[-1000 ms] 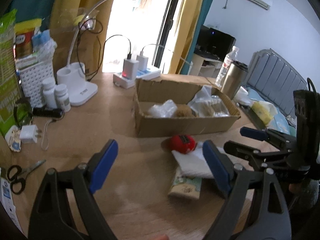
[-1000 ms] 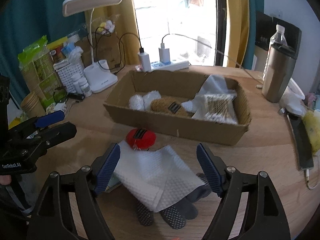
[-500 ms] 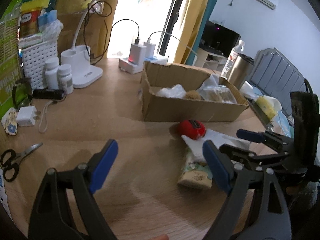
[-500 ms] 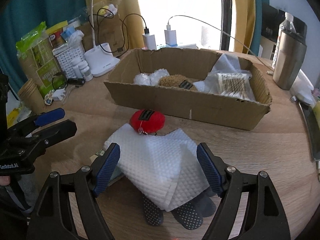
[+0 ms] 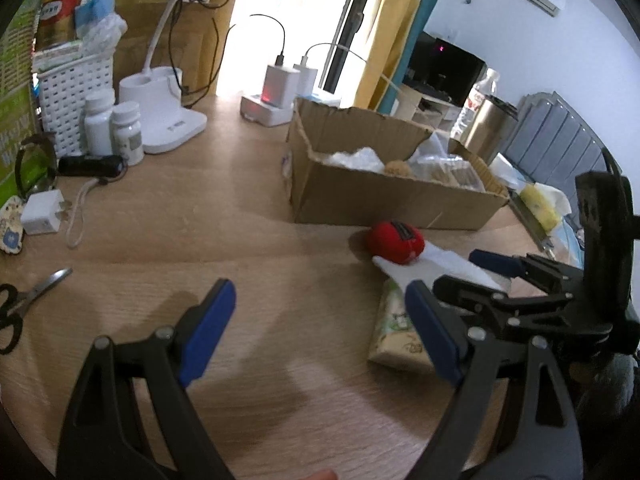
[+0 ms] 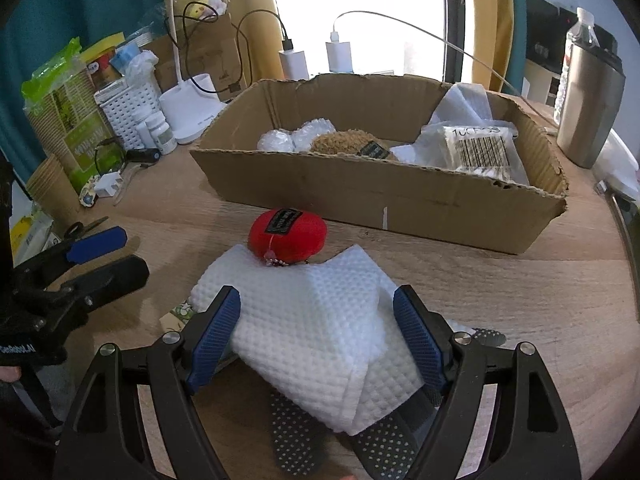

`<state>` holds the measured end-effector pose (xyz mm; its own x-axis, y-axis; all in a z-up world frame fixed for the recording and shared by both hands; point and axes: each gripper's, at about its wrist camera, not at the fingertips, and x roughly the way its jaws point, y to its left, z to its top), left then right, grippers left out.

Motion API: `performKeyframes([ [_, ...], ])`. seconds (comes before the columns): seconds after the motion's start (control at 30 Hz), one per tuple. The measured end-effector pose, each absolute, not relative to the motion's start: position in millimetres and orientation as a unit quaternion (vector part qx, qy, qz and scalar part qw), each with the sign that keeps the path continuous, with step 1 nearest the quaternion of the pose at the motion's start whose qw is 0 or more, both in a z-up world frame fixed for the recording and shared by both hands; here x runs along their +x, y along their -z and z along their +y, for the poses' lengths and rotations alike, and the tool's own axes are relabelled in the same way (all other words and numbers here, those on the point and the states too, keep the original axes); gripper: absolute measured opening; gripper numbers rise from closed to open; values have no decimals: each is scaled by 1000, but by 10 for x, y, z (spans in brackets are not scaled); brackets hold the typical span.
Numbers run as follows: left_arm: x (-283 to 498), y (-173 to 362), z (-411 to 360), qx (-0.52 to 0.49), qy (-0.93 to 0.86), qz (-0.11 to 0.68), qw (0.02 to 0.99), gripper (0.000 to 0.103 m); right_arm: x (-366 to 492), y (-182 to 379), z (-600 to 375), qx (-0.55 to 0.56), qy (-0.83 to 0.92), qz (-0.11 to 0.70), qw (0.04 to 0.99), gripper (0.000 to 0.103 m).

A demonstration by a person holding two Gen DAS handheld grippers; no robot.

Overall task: Organize soft objects
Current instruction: 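Grasp the white textured towel with the right tool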

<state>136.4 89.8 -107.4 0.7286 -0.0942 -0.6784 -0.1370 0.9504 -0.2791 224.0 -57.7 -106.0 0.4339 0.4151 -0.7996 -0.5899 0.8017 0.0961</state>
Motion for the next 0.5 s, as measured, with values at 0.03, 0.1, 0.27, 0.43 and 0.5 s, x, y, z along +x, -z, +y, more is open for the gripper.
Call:
performKeyframes([
  [0.03, 1371, 1081, 889, -157, -10, 369, 916, 88, 2242, 1065, -572, -102, -299, 440, 841, 82],
  [0.1, 1386, 1089, 872, -156, -8, 371, 916, 88, 2239, 1074, -563, -108, -299, 438, 841, 82],
  [0.27, 1411, 1085, 856, -153, -8, 374, 915, 88, 2242, 1082, -561, -113, -311, 434, 838, 75],
  [0.43, 1431, 1097, 831, -150, -5, 376, 914, 88, 2176, 1059, -541, -129, -337, 423, 832, 50],
  [0.5, 1444, 1109, 796, -148, -1, 381, 913, 88, 2160, 1044, -542, -131, -340, 420, 831, 34],
])
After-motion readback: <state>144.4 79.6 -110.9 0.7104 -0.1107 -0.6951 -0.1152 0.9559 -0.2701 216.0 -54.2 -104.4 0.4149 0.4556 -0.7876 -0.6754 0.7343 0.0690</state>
